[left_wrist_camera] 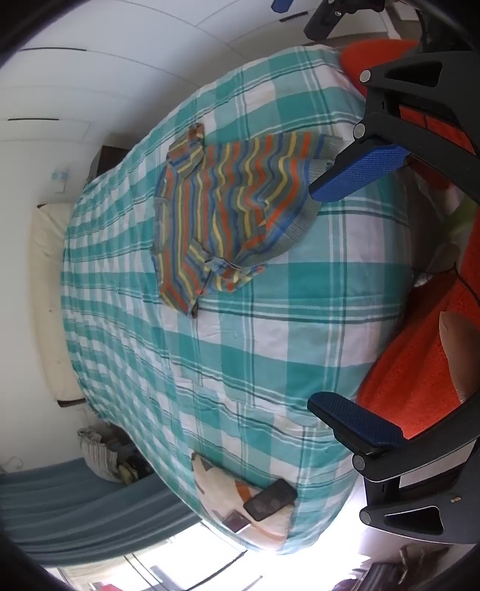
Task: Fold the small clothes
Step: 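Move both grippers toward the hem of the striped sweater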
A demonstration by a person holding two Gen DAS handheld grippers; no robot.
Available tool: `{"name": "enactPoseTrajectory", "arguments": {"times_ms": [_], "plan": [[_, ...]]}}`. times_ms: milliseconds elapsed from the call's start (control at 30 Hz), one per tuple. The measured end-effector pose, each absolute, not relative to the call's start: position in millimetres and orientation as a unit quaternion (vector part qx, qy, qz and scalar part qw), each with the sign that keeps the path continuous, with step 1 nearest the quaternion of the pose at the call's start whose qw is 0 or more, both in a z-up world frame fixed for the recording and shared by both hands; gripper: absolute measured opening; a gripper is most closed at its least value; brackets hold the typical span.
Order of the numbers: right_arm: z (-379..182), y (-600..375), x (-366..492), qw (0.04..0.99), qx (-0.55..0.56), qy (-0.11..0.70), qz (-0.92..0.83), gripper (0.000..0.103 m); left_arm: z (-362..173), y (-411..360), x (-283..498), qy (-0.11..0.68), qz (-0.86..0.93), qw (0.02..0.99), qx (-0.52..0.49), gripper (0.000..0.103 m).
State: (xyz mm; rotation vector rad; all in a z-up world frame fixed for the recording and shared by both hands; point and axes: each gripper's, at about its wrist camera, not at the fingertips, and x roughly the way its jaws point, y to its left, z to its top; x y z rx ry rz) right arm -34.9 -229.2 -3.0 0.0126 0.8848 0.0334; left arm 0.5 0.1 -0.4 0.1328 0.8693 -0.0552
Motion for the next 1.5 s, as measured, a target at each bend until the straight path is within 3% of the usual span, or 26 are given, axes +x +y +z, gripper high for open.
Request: {"name": "enactPoseTrajectory", "arguments": {"times_ms": [1500], "plan": [[-29, -227, -24, 0.886, 0.025, 0.462, 0.026, 0.103, -40, -5, 7, 0.494, -0.039, 0.866, 0.065, 0.103]]}}
